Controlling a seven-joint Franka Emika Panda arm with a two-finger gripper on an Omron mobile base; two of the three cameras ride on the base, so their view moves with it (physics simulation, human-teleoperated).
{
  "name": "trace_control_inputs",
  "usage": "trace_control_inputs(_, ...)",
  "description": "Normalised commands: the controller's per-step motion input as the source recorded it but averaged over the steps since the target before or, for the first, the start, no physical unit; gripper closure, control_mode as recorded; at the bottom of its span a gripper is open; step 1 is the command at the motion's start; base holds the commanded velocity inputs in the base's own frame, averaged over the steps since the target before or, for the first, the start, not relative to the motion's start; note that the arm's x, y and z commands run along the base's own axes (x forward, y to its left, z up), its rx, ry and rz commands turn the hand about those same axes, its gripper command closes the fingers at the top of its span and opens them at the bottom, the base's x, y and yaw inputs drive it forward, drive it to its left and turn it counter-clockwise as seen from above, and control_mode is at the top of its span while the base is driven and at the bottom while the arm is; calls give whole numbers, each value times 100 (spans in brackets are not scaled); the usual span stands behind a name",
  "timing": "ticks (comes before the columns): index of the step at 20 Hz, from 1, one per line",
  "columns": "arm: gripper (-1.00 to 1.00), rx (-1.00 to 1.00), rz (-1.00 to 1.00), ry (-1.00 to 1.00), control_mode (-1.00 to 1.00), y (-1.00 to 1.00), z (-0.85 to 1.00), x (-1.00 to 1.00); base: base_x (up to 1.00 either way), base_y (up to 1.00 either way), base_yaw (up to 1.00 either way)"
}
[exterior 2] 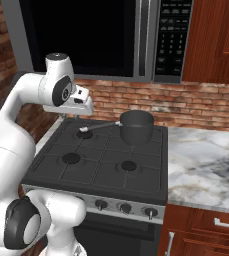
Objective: Turn off the rear right burner of the stove.
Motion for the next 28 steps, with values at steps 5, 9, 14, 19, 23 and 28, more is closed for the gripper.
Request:
trace_control_inputs(5, -100, 0, 0, -3, -100, -2, -7, -32, 0, 0, 0)
trace_control_inputs(9, -100, 0, 6, -11, -100, -33, -32, -81, 0, 0, 0)
trace_control_inputs(14, -100, -2, 9, -2, -100, -43, -27, -74, 0, 0, 0)
trace_control_inputs(19, -100, 0, 8, 0, -100, -41, -23, -52, 0, 0, 0)
trace_control_inputs(23, -100, -1, 7, 0, -100, -23, -25, -29, 0, 0, 0)
trace_control_inputs(28, -100, -1, 8, -2, -100, -33, -18, -33, 0, 0, 0)
